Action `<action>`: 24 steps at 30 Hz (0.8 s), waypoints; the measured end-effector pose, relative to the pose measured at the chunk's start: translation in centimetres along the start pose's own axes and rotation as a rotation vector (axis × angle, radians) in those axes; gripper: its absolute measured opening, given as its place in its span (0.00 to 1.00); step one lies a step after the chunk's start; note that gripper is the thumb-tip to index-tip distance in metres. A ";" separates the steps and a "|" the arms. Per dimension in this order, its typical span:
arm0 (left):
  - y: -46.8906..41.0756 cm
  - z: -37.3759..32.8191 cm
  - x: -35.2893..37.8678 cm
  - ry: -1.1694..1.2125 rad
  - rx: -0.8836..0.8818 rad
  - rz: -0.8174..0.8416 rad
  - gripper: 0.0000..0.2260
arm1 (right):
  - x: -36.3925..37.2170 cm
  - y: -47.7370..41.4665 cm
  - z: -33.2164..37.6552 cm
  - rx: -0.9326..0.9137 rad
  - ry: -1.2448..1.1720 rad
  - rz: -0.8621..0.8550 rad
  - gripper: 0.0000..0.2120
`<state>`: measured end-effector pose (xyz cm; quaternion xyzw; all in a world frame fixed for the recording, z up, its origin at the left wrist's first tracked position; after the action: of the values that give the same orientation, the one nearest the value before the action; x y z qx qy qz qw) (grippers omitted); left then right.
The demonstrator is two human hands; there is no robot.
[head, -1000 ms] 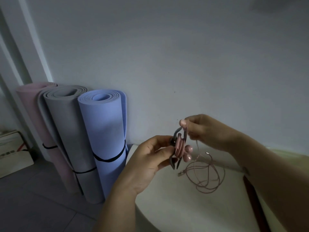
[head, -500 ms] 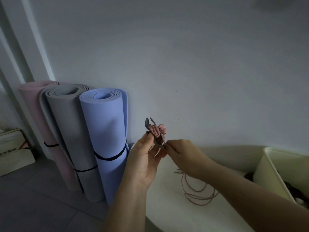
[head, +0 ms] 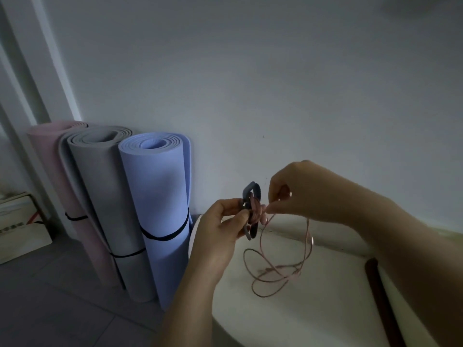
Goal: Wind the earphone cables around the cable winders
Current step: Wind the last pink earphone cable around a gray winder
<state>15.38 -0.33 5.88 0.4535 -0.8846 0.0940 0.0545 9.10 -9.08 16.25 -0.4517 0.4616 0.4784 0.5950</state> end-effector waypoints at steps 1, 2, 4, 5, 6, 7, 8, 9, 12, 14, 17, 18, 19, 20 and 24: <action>0.0 0.0 0.2 -0.020 -0.001 0.026 0.06 | -0.4 0.0 0.0 -0.014 0.006 0.001 0.03; 0.0 0.0 0.4 -0.037 -0.003 0.049 0.06 | -0.7 0.0 0.0 -0.032 0.018 0.005 0.03; 0.0 0.0 0.6 -0.060 -0.006 0.097 0.07 | -1.1 -0.3 0.0 -0.064 0.028 0.001 0.04; 0.1 -0.1 0.7 -0.069 -0.005 0.121 0.07 | -1.2 -0.4 -0.1 -0.075 0.023 -0.012 0.04; 0.1 -0.1 0.8 -0.077 -0.004 0.146 0.07 | -1.4 -0.5 -0.2 -0.088 0.017 -0.029 0.04; 0.2 -0.1 0.9 -0.084 -0.004 0.169 0.07 | -1.6 -0.5 -0.2 -0.100 0.009 -0.045 0.03; 0.3 -0.1 1.0 -0.086 -0.006 0.189 0.07 | -1.7 -0.5 -0.3 -0.113 -0.001 -0.061 0.02; 0.4 -0.2 1.1 -0.084 -0.011 0.205 0.07 | -1.9 -0.5 -0.4 -0.116 -0.018 -0.075 0.02; 0.9 -0.2 1.8 -0.031 -0.033 0.276 0.08 | -2.2 -0.4 -1.3 -0.090 -0.175 -0.095 0.03; 1.2 -0.4 2.2 0.033 -0.034 0.331 0.09 | -1.7 -0.5 -2.1 -0.067 -0.306 -0.070 0.03; 1.5 -1.0 2.8 0.190 -0.032 0.394 0.09 | 0.2 -0.9 -3.9 -0.008 -0.618 -0.026 0.01; 1.6 -1.2 3.0 0.261 -0.030 0.412 0.09 | 1.2 -1.0 -4.2 -0.003 -0.730 -0.012 0.04; 1.7 -1.6 3.2 0.332 -0.024 0.426 0.10 | 2.3 -0.9 -4.2 0.001 -0.826 0.012 0.07; 1.7 -1.9 3.4 0.394 -0.018 0.432 0.10 | 3.7 -0.9 -4.1 0.004 -0.907 0.036 0.08; 1.0 -2.1 3.1 0.550 -0.018 0.340 0.13 | 8.1 -0.6 -3.2 0.098 -1.015 0.034 0.16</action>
<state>12.80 -1.79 8.33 0.2565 -0.9006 0.2129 0.2789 10.27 -11.06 7.82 -0.1263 0.1438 0.6250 0.7568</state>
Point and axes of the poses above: each hand's wrist, its own y-axis away from the middle knuckle, its own x-axis out of the palm, z = x × y, the point moved 10 cm from there along -y, towards the middle knuckle, and after that the axes turned 1 degree about z, right-handed, at the moved point
